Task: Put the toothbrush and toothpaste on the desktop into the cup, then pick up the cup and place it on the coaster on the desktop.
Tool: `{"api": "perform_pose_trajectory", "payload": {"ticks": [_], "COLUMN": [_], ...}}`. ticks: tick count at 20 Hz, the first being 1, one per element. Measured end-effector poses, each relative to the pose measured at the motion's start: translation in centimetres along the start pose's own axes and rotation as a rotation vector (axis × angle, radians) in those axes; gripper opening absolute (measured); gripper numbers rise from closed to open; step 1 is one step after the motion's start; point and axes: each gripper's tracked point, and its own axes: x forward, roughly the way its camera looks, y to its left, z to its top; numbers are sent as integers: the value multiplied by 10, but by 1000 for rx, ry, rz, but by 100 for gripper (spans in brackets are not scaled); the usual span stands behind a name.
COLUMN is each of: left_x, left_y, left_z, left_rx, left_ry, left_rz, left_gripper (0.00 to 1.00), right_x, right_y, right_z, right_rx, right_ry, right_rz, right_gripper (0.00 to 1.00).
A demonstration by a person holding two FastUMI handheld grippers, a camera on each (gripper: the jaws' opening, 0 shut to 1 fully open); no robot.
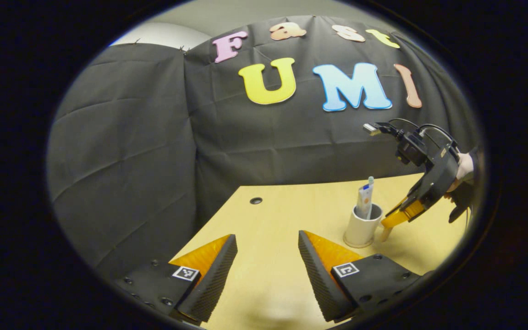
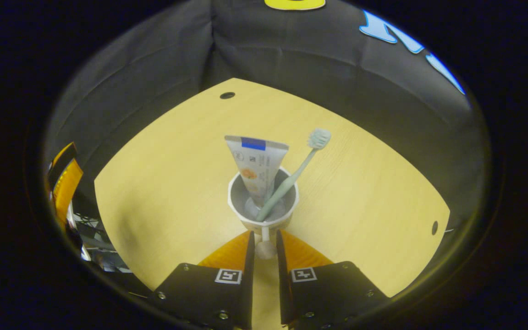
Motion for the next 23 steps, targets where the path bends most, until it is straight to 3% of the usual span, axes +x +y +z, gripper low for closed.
{"api": "perform_pose_trajectory", "payload": {"ticks": [12,19,23], "left_x": [7,3,-4], "left_y": [-77,-121,-144], "left_z": [59,115,149], "left_rx": [17,-36,-64], "left_ry": [-100,-178,-224], "left_rz": [-155,-239,-280], "left_gripper": [90,90,87], "right_x": [-76,-138,-170], "right_y": [-32,-50,-50], "right_z": [-9,6,16], "right_rx": [123,212,260], "right_ry": [-169,-391,-536], "right_rz": [-123,-268,-305], "right_gripper": [22,22,22]}}
